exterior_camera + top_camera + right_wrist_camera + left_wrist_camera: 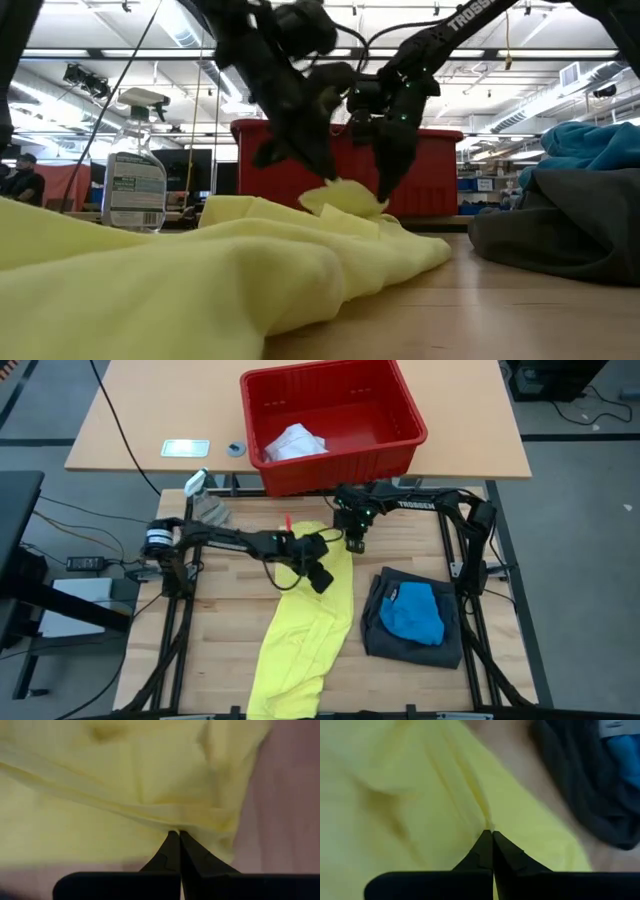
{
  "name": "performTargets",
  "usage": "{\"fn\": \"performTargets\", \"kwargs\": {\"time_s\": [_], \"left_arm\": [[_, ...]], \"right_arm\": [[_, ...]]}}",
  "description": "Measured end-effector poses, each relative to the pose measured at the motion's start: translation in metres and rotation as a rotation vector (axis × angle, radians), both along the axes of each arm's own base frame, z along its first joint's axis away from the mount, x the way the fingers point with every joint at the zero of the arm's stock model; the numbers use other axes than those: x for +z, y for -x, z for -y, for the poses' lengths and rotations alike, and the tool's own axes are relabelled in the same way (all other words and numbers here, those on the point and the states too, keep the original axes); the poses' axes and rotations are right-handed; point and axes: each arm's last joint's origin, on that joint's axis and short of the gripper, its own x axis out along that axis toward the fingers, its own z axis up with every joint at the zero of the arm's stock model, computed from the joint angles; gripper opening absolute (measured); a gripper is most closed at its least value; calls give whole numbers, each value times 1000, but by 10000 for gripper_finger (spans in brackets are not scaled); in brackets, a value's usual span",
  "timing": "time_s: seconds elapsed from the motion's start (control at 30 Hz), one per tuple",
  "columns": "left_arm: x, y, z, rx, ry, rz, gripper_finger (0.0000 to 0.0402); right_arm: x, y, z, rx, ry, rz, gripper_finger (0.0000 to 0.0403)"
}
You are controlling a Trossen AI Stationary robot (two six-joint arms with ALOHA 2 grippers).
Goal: Fold laundry
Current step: Fold the yellow shirt
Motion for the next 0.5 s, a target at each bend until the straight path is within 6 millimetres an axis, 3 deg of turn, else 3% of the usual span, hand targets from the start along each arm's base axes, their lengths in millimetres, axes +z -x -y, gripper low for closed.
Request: {"fn": "performTargets", "kwargs": {"time_s": [0.13, 0.23, 0.5], "left_arm": [[-20, -16, 3, 21, 52, 43, 1], [-24, -19, 1, 55, 76, 51, 15], [3, -3, -12, 48, 47, 59, 104]], "right_arm": [[-11, -3, -5, 19, 39, 36, 7], [-15, -4, -1, -62, 35, 61, 37], [-12, 16, 2, -348, -14, -127, 154]]}}
